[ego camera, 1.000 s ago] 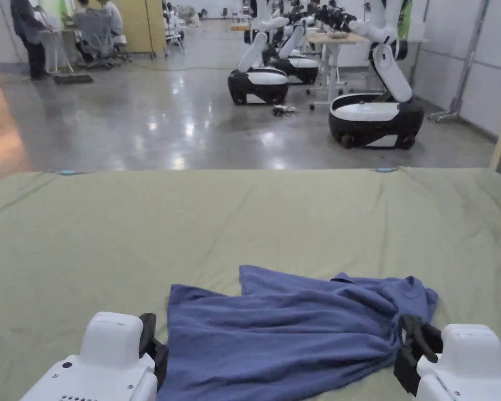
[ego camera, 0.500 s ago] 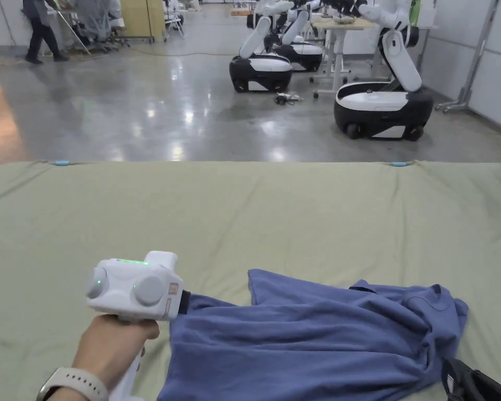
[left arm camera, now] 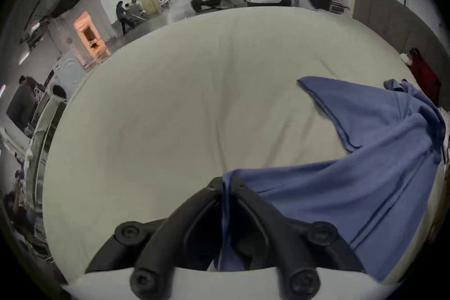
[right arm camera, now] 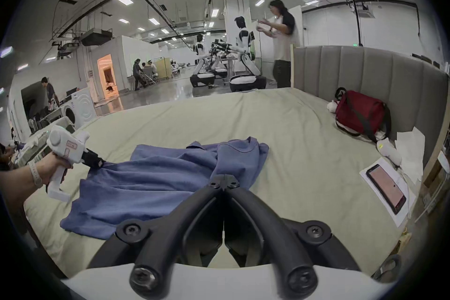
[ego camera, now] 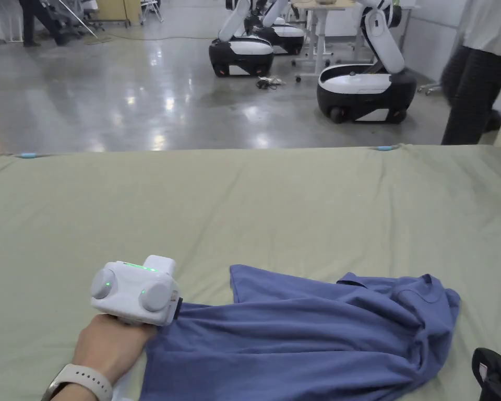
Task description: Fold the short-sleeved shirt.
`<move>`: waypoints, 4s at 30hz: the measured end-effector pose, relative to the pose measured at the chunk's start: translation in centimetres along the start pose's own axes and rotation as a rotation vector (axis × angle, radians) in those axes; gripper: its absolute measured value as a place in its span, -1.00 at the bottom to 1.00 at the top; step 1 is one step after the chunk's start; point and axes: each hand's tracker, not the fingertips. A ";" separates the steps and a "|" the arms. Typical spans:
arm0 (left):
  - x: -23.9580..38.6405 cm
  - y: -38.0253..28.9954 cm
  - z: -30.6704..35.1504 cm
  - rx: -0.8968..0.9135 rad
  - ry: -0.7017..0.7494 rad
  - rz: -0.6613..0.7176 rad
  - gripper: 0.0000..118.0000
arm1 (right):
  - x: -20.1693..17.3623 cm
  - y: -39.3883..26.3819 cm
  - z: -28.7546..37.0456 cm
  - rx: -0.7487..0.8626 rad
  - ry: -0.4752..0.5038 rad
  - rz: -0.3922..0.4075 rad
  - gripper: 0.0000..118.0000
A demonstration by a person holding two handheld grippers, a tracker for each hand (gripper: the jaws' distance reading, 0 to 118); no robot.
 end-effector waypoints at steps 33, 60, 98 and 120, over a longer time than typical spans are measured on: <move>-2.1 -0.4 9.2 0.156 -0.119 0.080 -0.98 | 8.4 4.3 -27.9 -0.495 0.112 0.402 0.37; -13.9 8.0 30.0 0.512 0.080 0.207 -1.00 | 7.7 33.3 -2.5 0.006 0.140 0.006 -0.89; -16.6 8.7 26.9 0.510 0.141 0.241 -1.00 | 7.3 28.8 -10.1 0.016 -0.011 -0.088 -0.89; -10.5 -27.5 23.5 0.153 0.030 0.175 1.00 | 11.4 -2.1 5.0 -0.258 -0.040 0.118 0.41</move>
